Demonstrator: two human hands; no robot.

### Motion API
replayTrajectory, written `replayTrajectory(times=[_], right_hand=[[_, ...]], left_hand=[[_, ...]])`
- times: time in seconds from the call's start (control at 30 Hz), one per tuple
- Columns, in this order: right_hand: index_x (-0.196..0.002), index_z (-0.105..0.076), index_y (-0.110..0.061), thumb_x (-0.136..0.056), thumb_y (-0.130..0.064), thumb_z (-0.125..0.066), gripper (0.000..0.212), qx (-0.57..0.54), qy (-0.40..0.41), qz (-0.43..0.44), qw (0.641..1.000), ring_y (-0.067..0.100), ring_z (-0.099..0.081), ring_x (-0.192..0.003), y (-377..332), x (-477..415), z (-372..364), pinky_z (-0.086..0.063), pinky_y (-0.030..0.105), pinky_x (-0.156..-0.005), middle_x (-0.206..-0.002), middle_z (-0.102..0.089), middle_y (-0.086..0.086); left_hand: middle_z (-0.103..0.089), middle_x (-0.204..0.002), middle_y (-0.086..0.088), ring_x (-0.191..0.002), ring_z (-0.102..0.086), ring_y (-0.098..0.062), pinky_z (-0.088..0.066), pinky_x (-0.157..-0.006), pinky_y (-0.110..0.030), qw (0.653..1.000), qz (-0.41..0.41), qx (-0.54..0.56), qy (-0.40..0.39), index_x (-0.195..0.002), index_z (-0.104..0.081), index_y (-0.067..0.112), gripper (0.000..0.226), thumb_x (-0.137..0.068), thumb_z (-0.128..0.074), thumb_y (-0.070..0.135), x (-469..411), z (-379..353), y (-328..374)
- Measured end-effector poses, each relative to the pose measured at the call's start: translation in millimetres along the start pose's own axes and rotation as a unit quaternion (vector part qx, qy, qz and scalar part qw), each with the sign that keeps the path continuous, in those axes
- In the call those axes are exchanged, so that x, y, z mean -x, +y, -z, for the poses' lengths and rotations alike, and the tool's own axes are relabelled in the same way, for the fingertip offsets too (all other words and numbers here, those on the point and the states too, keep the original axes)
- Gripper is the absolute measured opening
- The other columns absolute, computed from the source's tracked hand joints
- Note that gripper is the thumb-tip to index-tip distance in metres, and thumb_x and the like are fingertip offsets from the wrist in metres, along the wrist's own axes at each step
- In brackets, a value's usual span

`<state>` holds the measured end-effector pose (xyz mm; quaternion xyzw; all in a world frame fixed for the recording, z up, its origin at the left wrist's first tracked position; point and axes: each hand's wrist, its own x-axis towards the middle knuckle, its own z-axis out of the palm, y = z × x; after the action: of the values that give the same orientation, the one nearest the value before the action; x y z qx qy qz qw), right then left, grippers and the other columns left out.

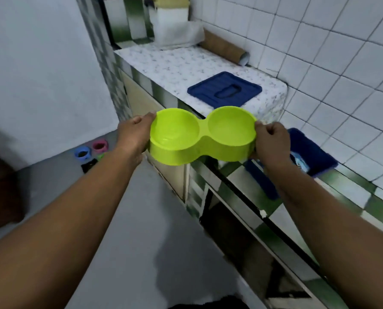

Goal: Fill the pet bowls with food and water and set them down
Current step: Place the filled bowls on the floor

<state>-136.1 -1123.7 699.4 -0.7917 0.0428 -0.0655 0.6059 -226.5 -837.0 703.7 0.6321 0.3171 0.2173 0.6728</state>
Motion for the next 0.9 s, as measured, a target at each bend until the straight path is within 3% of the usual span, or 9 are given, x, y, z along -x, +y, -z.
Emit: replayTrajectory(times=[0.13, 0.27, 0.4, 0.5, 0.57, 0.63, 0.7, 0.8, 0.9], right_hand=[[-0.082, -0.054, -0.023, -0.087, -0.051, -0.061, 0.029, -0.003, -0.089, -0.004, 0.996, 0.026, -0.065, -0.093, -17, 22, -84, -0.061, 0.054, -0.072, -0.093, -0.063, 0.005], [-0.084, -0.057, -0.030, -0.088, -0.050, -0.061, 0.021, 0.009, -0.163, 0.014, 0.987, 0.025, -0.065, -0.094, -33, 34, -168, -0.061, 0.053, -0.073, -0.092, -0.063, -0.001], [-0.110, -0.063, -0.015, -0.098, -0.035, -0.058, 0.025, -0.005, -0.249, 0.000, 0.969, 0.025, -0.064, -0.101, -42, 39, -261, -0.062, 0.053, -0.069, -0.105, -0.064, 0.004], [-0.095, -0.069, -0.018, -0.097, -0.035, -0.057, 0.021, -0.001, -0.291, 0.007, 0.957, 0.022, -0.065, -0.084, -46, 39, -334, -0.060, 0.057, -0.069, -0.085, -0.065, 0.000], [-0.077, -0.068, -0.023, -0.087, -0.051, -0.055, 0.032, 0.025, -0.324, 0.032, 0.945, 0.031, -0.067, -0.083, -46, 31, -388, -0.058, 0.061, -0.073, -0.075, -0.064, 0.003], [-0.073, -0.068, -0.028, -0.079, -0.058, -0.053, 0.033, 0.049, -0.355, 0.036, 0.933, 0.037, -0.069, -0.090, -46, 26, -437, -0.057, 0.061, -0.075, -0.077, -0.066, 0.006], [-0.069, -0.068, -0.023, -0.089, -0.044, -0.057, 0.031, 0.041, -0.384, 0.002, 0.922, 0.038, -0.069, -0.093, -57, 27, -480, -0.060, 0.058, -0.069, -0.082, -0.067, 0.009], [-0.074, -0.070, -0.022, -0.095, -0.032, -0.060, 0.025, 0.052, -0.411, -0.011, 0.910, 0.032, -0.070, -0.086, -75, 27, -543, -0.061, 0.055, -0.065, -0.084, -0.068, 0.008], [-0.095, -0.074, -0.016, -0.098, -0.028, -0.058, 0.020, 0.065, -0.434, 0.004, 0.899, 0.025, -0.067, -0.082, -80, 26, -609, -0.062, 0.053, -0.068, -0.088, -0.066, 0.008]], left_hand=[[-0.054, -0.060, -0.006, -0.053, -0.045, -0.019, -0.038, -0.052, -0.026, 0.996, 0.020, 0.005, 0.083, -0.065, -0.060, 0.019, 0.040, -0.081, -0.080, 0.050, -30, 80, -4], [-0.054, -0.066, -0.012, -0.062, -0.048, -0.021, -0.043, -0.060, -0.035, 0.988, 0.029, 0.037, 0.150, -0.060, -0.058, 0.016, 0.042, -0.083, -0.081, 0.044, -57, 150, -19], [-0.067, -0.075, -0.008, -0.076, -0.059, -0.019, -0.048, -0.072, -0.035, 0.978, 0.031, 0.056, 0.200, -0.063, -0.068, 0.017, 0.030, -0.087, -0.079, 0.032, -92, 213, -37], [-0.072, -0.079, -0.001, -0.083, -0.063, -0.017, -0.055, -0.080, -0.037, 0.967, 0.015, 0.043, 0.250, -0.072, -0.074, 0.021, 0.018, -0.090, -0.076, 0.022, -123, 254, -47], [-0.075, -0.087, -0.003, -0.087, -0.065, -0.018, -0.057, -0.089, -0.043, 0.960, 0.005, 0.040, 0.277, -0.082, -0.077, 0.021, 0.010, -0.092, -0.074, 0.022, -146, 279, -53], [-0.074, -0.095, -0.008, -0.090, -0.065, -0.018, -0.056, -0.088, -0.041, 0.951, 0.010, 0.032, 0.307, -0.099, -0.078, 0.015, 0.010, -0.094, -0.071, 0.020, -166, 300, -59], [-0.073, -0.099, -0.009, -0.093, -0.065, -0.017, -0.054, -0.087, -0.035, 0.940, 0.013, 0.036, 0.339, -0.113, -0.074, 0.009, 0.020, -0.096, -0.069, 0.017, -184, 319, -63], [-0.073, -0.102, -0.009, -0.095, -0.066, -0.017, -0.054, -0.092, -0.035, 0.928, 0.017, 0.029, 0.372, -0.115, -0.073, 0.011, 0.019, -0.097, -0.067, 0.015, -219, 348, -68], [-0.073, -0.100, -0.008, -0.094, -0.065, -0.017, -0.054, -0.093, -0.037, 0.912, 0.033, 0.037, 0.406, -0.112, -0.073, 0.016, 0.016, -0.098, -0.066, 0.016, -259, 377, -76]])
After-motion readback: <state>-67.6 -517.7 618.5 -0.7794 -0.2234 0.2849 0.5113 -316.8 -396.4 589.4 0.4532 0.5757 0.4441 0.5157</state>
